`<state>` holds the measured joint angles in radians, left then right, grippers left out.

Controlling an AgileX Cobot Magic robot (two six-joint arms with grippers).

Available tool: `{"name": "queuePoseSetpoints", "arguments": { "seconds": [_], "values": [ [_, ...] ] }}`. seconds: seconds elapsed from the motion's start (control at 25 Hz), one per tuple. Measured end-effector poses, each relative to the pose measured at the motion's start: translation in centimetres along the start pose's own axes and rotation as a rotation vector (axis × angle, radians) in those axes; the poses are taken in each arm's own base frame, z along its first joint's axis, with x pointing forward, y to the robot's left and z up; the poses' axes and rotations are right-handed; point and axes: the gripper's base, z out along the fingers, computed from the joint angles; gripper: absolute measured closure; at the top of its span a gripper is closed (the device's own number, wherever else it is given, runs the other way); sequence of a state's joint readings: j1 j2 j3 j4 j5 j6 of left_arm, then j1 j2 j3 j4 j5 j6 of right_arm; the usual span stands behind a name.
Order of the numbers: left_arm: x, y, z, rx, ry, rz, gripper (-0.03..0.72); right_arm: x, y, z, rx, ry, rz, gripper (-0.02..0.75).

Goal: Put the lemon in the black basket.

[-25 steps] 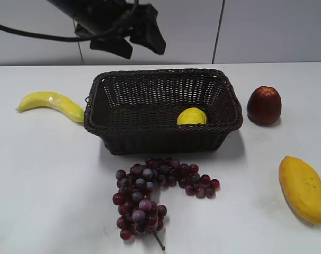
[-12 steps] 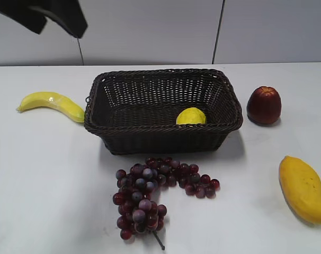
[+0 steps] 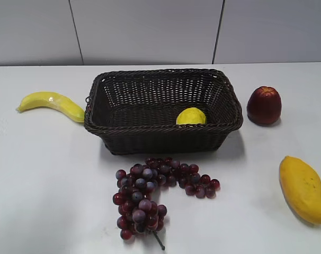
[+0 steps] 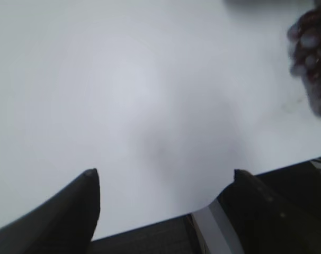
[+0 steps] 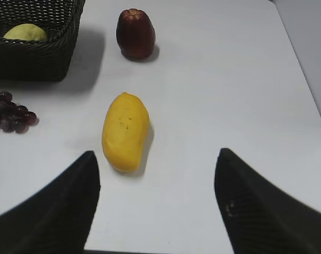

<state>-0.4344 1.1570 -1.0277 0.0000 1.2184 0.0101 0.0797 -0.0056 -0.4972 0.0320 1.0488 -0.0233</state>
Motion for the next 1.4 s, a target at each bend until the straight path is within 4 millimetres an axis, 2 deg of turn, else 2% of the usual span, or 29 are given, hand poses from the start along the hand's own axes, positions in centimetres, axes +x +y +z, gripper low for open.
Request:
{"name": "queuePoseSetpoints", "arguments": {
  "seconds": [0.2, 0.36, 0.52, 0.68, 0.84, 1.12, 1.4],
  "values": [
    [7.3, 0.4, 1.0, -0.010, 0.018, -0.035, 0.100, 0.0, 0.0, 0.0, 0.000, 0.000, 0.000, 0.183],
    [12.0, 0.2, 0.4, -0.013, -0.095, -0.035, 0.082, 0.0, 0.0, 0.0, 0.000, 0.000, 0.000, 0.183],
    [15.5, 0.0, -1.1, -0.017, -0.277, -0.034, 0.027, 0.0, 0.0, 0.0, 0.000, 0.000, 0.000, 0.183],
    [18.1, -0.1, -2.3, -0.022, -0.449, -0.029, 0.025, 0.0, 0.0, 0.0, 0.000, 0.000, 0.000, 0.183],
    [19.4, -0.1, -2.9, -0.030, -0.527, -0.026, 0.028, 0.0, 0.0, 0.0, 0.000, 0.000, 0.000, 0.183],
    [19.5, -0.2, -1.1, -0.023, -0.473, -0.025, 0.038, 0.0, 0.0, 0.0, 0.000, 0.000, 0.000, 0.183],
    [19.3, -0.2, -1.0, -0.015, -0.494, -0.026, 0.074, 0.0, 0.0, 0.0, 0.000, 0.000, 0.000, 0.183]
  ]
}}
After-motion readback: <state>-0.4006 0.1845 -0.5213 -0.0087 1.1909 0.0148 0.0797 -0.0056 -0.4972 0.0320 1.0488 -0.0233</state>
